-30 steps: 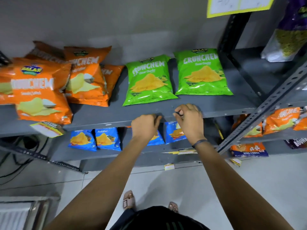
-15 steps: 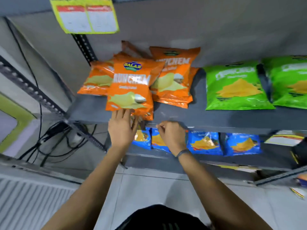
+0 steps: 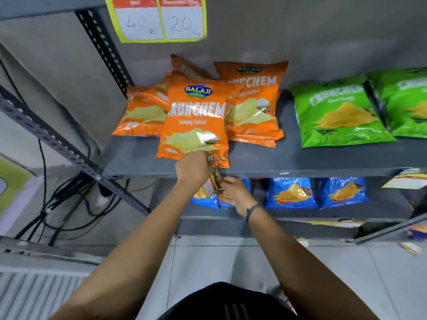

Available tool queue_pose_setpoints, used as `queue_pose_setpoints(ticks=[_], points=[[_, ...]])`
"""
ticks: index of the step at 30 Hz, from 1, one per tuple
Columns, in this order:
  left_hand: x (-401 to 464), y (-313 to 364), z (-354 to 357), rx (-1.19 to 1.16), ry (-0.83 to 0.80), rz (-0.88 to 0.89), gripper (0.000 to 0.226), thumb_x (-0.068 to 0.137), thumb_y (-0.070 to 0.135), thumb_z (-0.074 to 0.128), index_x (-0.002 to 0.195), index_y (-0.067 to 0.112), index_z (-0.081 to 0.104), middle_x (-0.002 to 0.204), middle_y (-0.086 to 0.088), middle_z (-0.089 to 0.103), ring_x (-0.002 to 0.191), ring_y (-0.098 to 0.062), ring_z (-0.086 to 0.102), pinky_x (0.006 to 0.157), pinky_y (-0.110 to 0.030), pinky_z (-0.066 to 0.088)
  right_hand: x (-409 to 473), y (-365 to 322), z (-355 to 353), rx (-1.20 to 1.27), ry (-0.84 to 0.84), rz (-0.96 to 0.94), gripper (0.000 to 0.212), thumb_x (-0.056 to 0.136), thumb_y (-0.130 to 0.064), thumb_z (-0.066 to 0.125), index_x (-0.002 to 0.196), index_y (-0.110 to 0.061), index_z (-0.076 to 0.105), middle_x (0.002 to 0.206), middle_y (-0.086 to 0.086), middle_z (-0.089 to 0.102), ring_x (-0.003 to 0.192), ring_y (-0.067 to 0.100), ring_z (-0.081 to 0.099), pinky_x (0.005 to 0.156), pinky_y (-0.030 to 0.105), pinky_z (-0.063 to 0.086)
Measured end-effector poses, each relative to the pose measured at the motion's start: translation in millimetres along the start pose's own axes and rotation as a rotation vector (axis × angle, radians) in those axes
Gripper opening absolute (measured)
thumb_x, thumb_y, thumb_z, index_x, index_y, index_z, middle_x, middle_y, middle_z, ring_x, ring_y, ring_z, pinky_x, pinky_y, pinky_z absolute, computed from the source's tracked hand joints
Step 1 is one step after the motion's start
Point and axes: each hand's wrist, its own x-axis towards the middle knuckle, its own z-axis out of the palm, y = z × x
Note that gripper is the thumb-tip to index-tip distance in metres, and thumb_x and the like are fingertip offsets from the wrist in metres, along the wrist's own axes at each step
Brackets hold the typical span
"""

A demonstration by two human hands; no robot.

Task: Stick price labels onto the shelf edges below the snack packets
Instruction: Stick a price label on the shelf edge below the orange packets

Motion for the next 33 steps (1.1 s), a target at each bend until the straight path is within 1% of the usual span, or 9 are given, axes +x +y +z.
queue_pose_setpoints(ticks=[4,6,8,10,12,16,21,28,33], points=[[-9.0,-9.5,-1.9,-0.193,-0.034,0.019,0.023,0.092,0.033,0.053,0.096,0.012,0.062,0.092,-0.015,0.069,0.089,-0.036,0.062,0.061,-0.032,0.040,-1.9,1.6,-8.9,-0.191,0.047,-0.185,0.020,0.092,-0.020,0.058,0.073,-0.016,0.060,0.083,0.010,0.063,0.061,0.008,0.057,0.062,0.023,0.043],[-19.2,-22.5,0.9,-0.306,-0.057,0.068,0.018,0.091,0.027,0.056,0.095,0.011,0.061,0.087,-0.016,0.068,0.083,-0.036,0.061,0.058,-0.033,0.038,-3.0,2.3,-13.1,-0.350,0.116,-0.315,0.013,0.087,-0.016,0.065,0.079,-0.006,0.066,0.082,0.014,0.068,0.066,0.014,0.059,0.063,0.026,0.046],[-29.7,-38.2,6.4,-0.343,-0.078,0.094,0.012,0.089,0.022,0.060,0.093,0.011,0.061,0.086,-0.014,0.069,0.081,-0.034,0.061,0.059,-0.033,0.040,-4.9,3.1,-15.4,-0.583,0.169,-0.402,0.015,0.086,-0.022,0.066,0.083,-0.008,0.067,0.085,0.009,0.073,0.074,0.018,0.064,0.065,0.031,0.049],[-38.4,-51.5,14.4,-0.306,-0.077,0.114,0.010,0.087,0.021,0.063,0.090,0.012,0.061,0.088,-0.010,0.069,0.080,-0.031,0.061,0.060,-0.033,0.044,-8.8,1.6,-14.8,-0.883,0.205,-0.467,0.016,0.088,-0.030,0.063,0.084,-0.014,0.066,0.085,0.003,0.074,0.078,0.020,0.065,0.063,0.031,0.048],[-43.0,-59.4,23.5,-0.179,-0.046,0.140,0.011,0.086,0.025,0.064,0.089,0.015,0.063,0.089,-0.005,0.071,0.080,-0.029,0.062,0.062,-0.033,0.047,-10.6,0.1,-10.2,-1.140,0.233,-0.542,0.018,0.090,-0.030,0.057,0.086,-0.015,0.066,0.086,0.006,0.073,0.081,0.026,0.065,0.062,0.031,0.046],[-38.5,-60.4,32.8,0.044,0.058,0.130,0.020,0.085,0.035,0.062,0.082,0.015,0.066,0.084,-0.005,0.071,0.078,-0.029,0.063,0.059,-0.029,0.042,-7.6,-6.2,3.4,-1.451,0.303,-0.577,0.016,0.087,-0.010,0.049,0.082,-0.009,0.065,0.085,0.014,0.072,0.079,0.032,0.066,0.060,0.028,0.040],[-29.7,-55.0,36.3,0.173,0.043,0.106,0.032,0.083,0.042,0.062,0.072,0.012,0.064,0.074,-0.008,0.069,0.071,-0.031,0.062,0.057,-0.027,0.032,1.0,-10.7,2.6,-1.596,0.348,-0.533,0.015,0.090,-0.015,0.054,0.083,-0.010,0.066,0.084,0.011,0.072,0.081,0.032,0.066,0.060,0.028,0.036],[-25.4,-53.9,35.7,0.185,0.022,0.064,0.034,0.085,0.047,0.059,0.078,0.015,0.067,0.073,-0.007,0.072,0.069,-0.029,0.065,0.057,-0.025,0.034,4.4,-10.7,5.8,-1.619,0.385,-0.518,0.015,0.089,-0.019,0.058,0.079,-0.012,0.067,0.079,0.008,0.071,0.077,0.030,0.066,0.058,0.028,0.035],[-28.6,-56.1,31.4,0.109,0.083,0.080,0.032,0.083,0.040,0.065,0.066,0.013,0.066,0.059,-0.010,0.067,0.056,-0.032,0.061,0.051,-0.021,0.028,-0.4,-15.8,1.2,-1.622,0.431,-0.552,0.018,0.089,-0.021,0.057,0.076,-0.011,0.066,0.077,0.009,0.072,0.073,0.029,0.066,0.057,0.026,0.034]])
